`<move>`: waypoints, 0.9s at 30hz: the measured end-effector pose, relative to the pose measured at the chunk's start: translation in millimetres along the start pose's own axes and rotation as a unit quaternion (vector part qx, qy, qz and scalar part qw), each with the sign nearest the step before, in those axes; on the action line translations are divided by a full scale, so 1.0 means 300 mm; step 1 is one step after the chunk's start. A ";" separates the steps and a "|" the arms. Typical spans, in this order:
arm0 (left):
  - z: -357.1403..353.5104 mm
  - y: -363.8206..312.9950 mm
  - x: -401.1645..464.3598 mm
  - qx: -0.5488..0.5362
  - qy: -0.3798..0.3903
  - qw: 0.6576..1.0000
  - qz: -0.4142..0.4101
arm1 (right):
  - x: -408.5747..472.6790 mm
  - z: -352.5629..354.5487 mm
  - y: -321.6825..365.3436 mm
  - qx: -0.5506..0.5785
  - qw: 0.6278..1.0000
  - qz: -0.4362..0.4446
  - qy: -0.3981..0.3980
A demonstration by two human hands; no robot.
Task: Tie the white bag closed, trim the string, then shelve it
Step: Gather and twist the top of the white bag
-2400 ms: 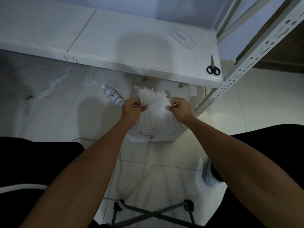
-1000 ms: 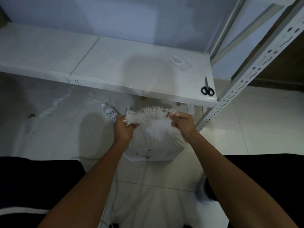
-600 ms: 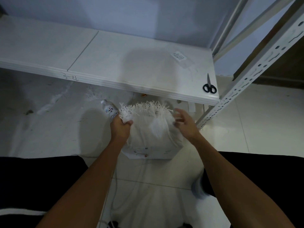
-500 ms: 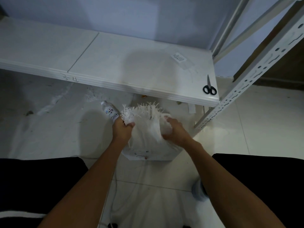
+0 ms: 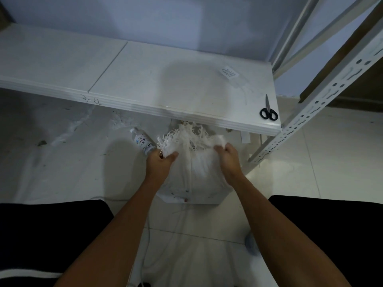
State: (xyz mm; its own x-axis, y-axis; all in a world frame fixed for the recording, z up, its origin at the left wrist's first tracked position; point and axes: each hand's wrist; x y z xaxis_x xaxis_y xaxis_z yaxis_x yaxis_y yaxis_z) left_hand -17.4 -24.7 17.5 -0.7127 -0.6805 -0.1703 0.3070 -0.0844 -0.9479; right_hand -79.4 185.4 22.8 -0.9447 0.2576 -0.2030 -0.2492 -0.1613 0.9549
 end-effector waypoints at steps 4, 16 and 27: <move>-0.003 0.025 -0.003 0.034 0.022 0.999 0.003 | 0.021 -0.003 0.040 0.074 0.995 -0.065 -0.017; -0.006 0.013 0.017 -0.005 -0.019 1.000 -0.001 | -0.029 0.030 0.057 -0.266 0.931 0.083 0.234; -0.040 0.000 -0.018 -0.035 0.038 0.999 0.000 | -0.035 0.038 0.006 -0.047 0.997 0.034 0.046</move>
State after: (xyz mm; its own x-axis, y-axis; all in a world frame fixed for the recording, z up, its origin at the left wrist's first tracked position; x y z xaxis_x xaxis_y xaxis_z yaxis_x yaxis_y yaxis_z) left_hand -21.1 -12.2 15.3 -0.7598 -0.6227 -0.1871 0.2633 -0.0315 -0.9642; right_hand -67.6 193.3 29.1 -0.9745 0.1556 -0.1614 -0.1986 -0.2651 0.9435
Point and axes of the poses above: each hand's wrist, its own x-axis towards the middle knuckle, its own z-axis out of the back of the hand, y = z × x, and after that the axes turned 15 degrees about -y, right-handed
